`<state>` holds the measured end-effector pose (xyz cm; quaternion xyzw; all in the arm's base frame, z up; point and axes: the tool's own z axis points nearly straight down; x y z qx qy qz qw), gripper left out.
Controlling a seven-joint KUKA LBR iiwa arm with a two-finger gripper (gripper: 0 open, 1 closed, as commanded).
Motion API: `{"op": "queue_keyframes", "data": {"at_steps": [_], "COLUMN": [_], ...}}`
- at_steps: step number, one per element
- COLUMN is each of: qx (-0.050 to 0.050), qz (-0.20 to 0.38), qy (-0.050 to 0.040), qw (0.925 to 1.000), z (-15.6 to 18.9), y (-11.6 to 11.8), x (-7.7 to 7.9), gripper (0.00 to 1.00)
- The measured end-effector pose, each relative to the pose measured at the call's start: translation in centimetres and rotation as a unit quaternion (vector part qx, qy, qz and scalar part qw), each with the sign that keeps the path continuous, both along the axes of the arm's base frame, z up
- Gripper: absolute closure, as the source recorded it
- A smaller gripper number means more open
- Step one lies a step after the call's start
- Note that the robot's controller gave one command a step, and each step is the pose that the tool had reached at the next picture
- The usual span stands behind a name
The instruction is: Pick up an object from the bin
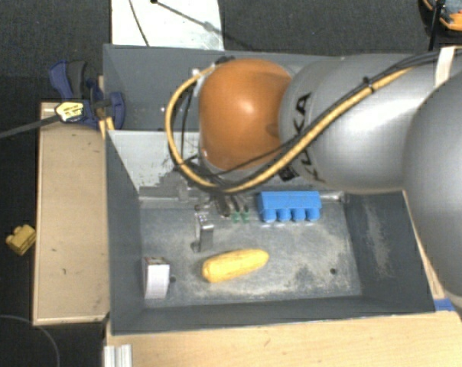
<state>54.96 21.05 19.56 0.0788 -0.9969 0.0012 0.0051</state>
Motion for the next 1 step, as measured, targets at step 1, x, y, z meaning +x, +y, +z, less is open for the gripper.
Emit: {"op": "queue_keyframes", "data": {"at_steps": [1], "qx": [0.001], "qz": [-0.028], "qy": [-0.0039], "qw": [0.9996], "z": [6.37], "y": [-0.28], "x": [-4.04], "gripper": [0.00]}}
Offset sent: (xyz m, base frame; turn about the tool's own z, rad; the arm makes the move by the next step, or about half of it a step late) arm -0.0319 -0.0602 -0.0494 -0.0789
